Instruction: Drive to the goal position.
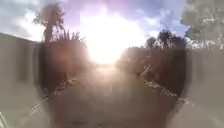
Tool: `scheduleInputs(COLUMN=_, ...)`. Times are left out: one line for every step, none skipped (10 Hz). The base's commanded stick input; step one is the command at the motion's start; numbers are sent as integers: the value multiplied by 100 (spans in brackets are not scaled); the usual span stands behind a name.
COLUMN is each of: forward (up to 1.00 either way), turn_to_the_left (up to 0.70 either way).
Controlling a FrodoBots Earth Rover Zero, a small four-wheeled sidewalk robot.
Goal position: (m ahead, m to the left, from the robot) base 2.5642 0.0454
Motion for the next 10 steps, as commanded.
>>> scheduleInputs(forward=100, turn_to_the_left=0)
scheduleInputs(forward=100, turn_to_the_left=0)
scheduleInputs(forward=100, turn_to_the_left=0)
scheduleInputs(forward=100, turn_to_the_left=0)
scheduleInputs(forward=100, turn_to_the_left=0)
scheduleInputs(forward=100, turn_to_the_left=0)
scheduleInputs(forward=100, turn_to_the_left=0)
scheduleInputs(forward=100, turn_to_the_left=0)
scheduleInputs(forward=100, turn_to_the_left=0)
scheduleInputs(forward=100, turn_to_the_left=0)
